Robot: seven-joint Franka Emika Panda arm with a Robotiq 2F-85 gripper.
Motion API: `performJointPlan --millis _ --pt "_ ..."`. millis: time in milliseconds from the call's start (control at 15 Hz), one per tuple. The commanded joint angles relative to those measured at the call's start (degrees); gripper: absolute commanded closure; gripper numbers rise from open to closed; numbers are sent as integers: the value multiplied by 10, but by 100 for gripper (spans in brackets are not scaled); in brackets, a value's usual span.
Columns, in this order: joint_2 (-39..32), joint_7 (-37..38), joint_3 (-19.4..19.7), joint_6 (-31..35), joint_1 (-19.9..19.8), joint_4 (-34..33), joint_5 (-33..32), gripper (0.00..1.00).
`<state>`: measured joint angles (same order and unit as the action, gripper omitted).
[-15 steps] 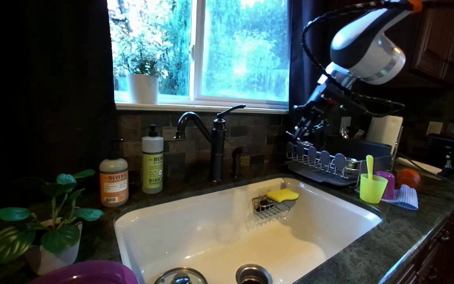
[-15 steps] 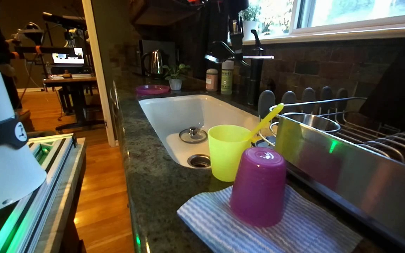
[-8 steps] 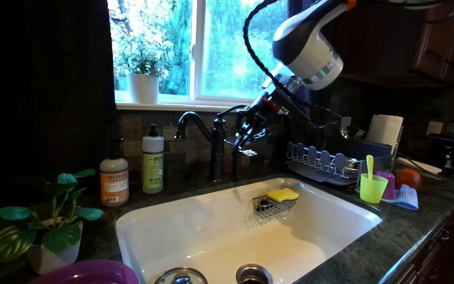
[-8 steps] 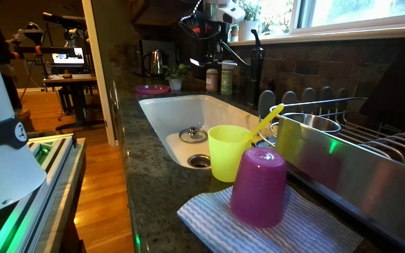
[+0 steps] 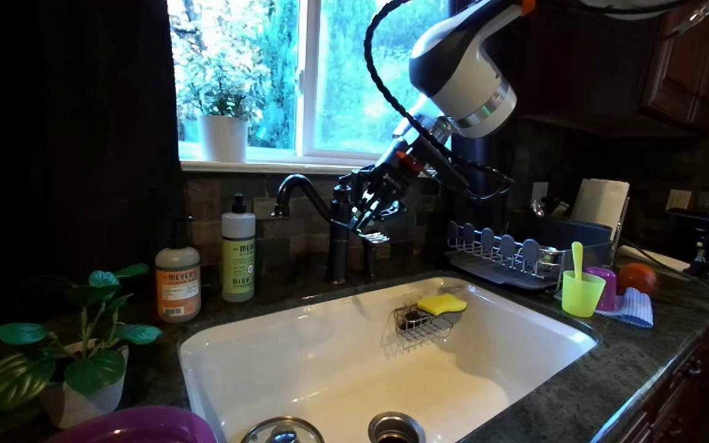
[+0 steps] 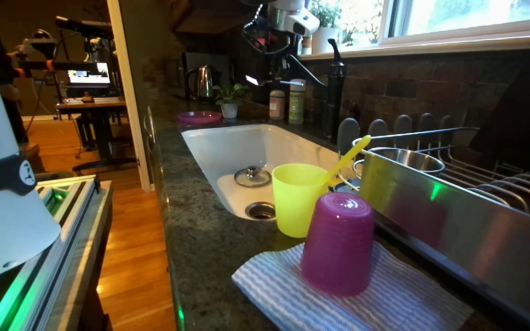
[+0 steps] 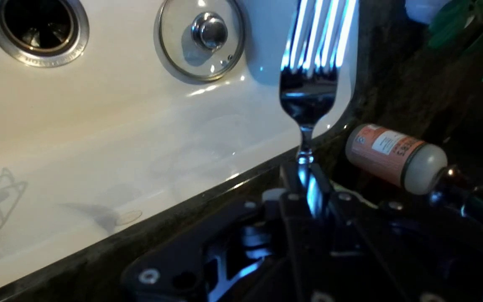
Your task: Pick up the fork on the counter and put it on the pink plate
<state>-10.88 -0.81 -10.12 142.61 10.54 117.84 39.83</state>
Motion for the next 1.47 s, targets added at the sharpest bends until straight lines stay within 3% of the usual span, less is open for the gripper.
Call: performJointPlan --millis 0,267,533,933,1400 --pt "-84 -48 -38 -61 3 -77 24 98" --pt "-183 -67 -81 -115 28 -175 0 98" --pt "-285 -48 -91 -207 76 -307 -89 98" --pt "-394 -45 -104 -387 138 -481 -200 98" --pt "-488 -109 -100 -613 200 -687 -304 98"
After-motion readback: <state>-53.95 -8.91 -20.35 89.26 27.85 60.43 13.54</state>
